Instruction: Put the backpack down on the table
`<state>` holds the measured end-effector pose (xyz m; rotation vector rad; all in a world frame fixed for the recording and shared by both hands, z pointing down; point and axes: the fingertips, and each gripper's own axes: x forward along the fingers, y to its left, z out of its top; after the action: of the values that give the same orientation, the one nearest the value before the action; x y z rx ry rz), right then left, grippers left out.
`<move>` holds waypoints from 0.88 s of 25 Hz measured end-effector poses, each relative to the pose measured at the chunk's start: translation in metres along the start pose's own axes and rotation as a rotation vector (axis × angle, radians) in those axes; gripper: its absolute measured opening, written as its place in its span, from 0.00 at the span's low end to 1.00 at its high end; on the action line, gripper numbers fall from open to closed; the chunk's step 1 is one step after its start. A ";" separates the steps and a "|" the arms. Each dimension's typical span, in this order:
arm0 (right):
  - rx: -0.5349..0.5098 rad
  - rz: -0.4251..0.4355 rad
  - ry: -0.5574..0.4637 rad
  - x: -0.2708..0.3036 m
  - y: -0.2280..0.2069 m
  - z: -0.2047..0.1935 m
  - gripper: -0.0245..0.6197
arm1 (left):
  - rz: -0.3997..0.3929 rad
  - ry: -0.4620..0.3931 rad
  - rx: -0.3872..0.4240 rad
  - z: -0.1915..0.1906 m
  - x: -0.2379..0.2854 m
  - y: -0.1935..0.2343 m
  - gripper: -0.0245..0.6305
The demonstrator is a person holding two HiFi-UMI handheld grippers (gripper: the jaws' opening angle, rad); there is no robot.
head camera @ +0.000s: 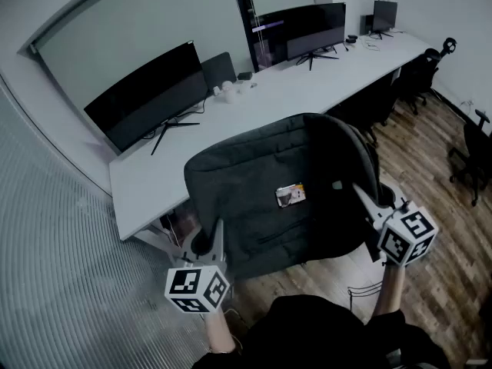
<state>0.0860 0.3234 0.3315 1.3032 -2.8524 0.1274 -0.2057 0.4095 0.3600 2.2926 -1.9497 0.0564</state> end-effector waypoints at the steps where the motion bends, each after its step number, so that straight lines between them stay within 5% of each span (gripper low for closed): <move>1: -0.001 0.000 0.002 0.001 -0.001 0.000 0.21 | 0.001 0.002 -0.001 -0.001 0.001 0.000 0.10; 22: 0.035 0.008 0.036 -0.002 -0.043 -0.011 0.21 | 0.017 0.052 -0.017 -0.010 0.028 -0.028 0.10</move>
<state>0.1192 0.2978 0.3460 1.2828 -2.8383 0.1999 -0.1727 0.3875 0.3715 2.2412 -1.9363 0.0997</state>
